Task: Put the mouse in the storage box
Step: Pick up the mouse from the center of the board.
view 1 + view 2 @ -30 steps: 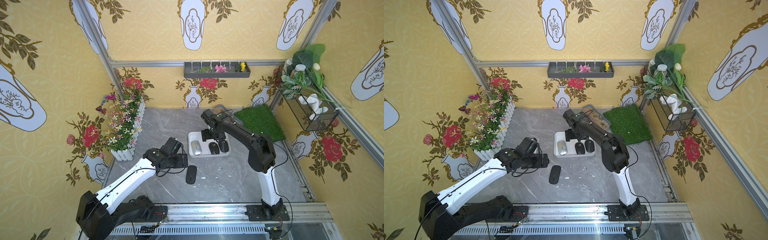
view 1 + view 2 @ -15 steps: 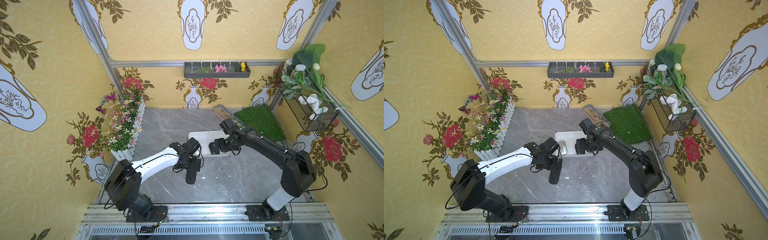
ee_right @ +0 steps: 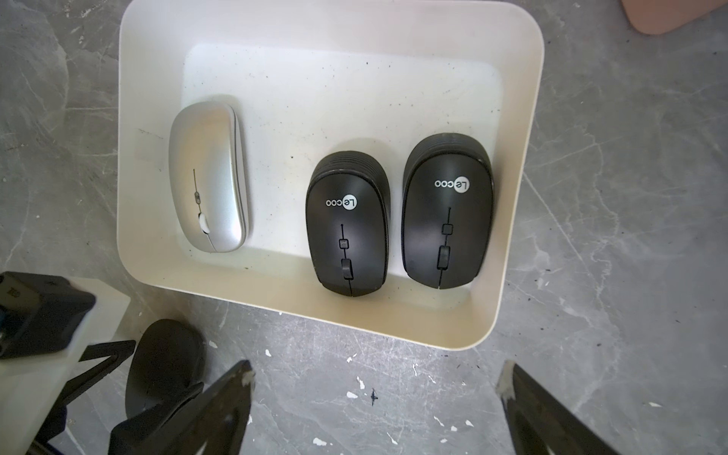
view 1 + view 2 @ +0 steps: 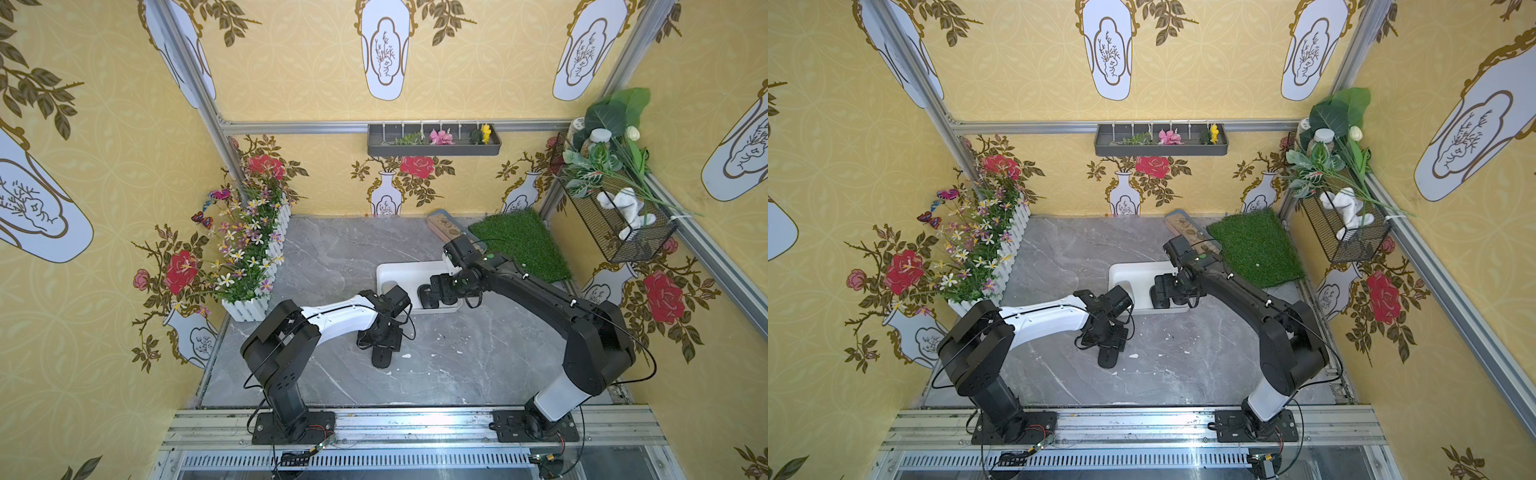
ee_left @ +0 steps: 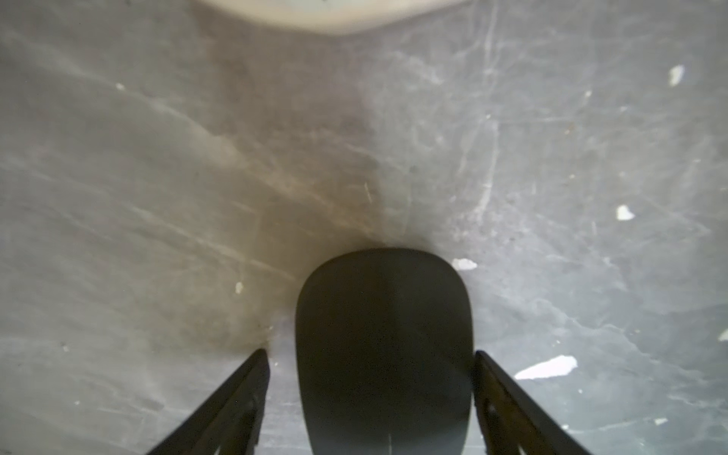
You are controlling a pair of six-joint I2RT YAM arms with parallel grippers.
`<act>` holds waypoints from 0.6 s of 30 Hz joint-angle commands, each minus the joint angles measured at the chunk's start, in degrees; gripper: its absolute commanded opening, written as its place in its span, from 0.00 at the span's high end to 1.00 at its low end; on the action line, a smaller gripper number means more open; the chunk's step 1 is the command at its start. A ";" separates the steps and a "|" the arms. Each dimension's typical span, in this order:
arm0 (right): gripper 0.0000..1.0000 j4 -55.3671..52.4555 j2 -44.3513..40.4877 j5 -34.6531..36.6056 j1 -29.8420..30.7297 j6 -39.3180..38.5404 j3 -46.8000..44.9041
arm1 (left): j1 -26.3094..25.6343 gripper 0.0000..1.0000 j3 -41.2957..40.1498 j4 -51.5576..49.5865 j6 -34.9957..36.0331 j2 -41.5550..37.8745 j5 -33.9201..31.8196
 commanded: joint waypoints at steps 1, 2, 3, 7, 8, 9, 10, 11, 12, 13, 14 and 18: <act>0.03 2.00 0.50 0.26 -0.03 -1.10 0.67 | -0.22 0.23 0.49 0.44 -0.48 1.15 -1.45; 0.03 1.96 0.67 0.39 -0.10 -1.22 0.88 | -0.33 0.26 0.76 0.30 -0.61 1.41 -1.55; 0.02 1.95 0.76 0.35 -0.20 -1.37 1.02 | -0.46 0.30 1.01 0.17 -0.75 1.60 -1.66; 0.03 1.83 1.17 0.66 -0.64 -1.88 1.57 | -0.86 0.43 1.42 0.08 -1.63 1.70 -1.68; 0.03 1.92 1.28 0.68 -0.73 -1.87 1.59 | -1.01 0.44 1.36 0.03 -1.78 1.70 -1.67; 0.03 1.99 1.29 0.68 -0.86 -1.86 1.58 | -1.12 0.45 1.33 -0.14 -1.99 1.60 -1.87; 0.03 2.09 1.38 0.63 -0.91 -1.95 1.64 | -1.21 0.45 1.33 -0.23 -2.11 1.53 -2.01; 0.03 2.13 1.38 0.66 -1.00 -2.06 1.65 | -1.30 0.45 1.33 -0.46 -2.20 1.38 -2.23; 0.03 2.19 1.39 0.80 -1.00 -2.08 1.75 | -1.30 0.46 1.46 -0.73 -2.28 1.14 -2.37; 0.03 2.19 1.55 0.81 -1.08 -2.17 1.79 | -1.30 0.46 1.66 -1.19 -2.30 0.80 -2.67; 0.02 2.19 1.64 0.85 -1.09 -2.36 1.89 | -1.30 0.46 2.05 -1.84 -2.25 0.39 -2.96; 0.03 2.48 1.83 1.15 -1.17 -2.53 2.33 | -1.30 0.46 5.66 -6.37 -2.13 -1.77 -5.06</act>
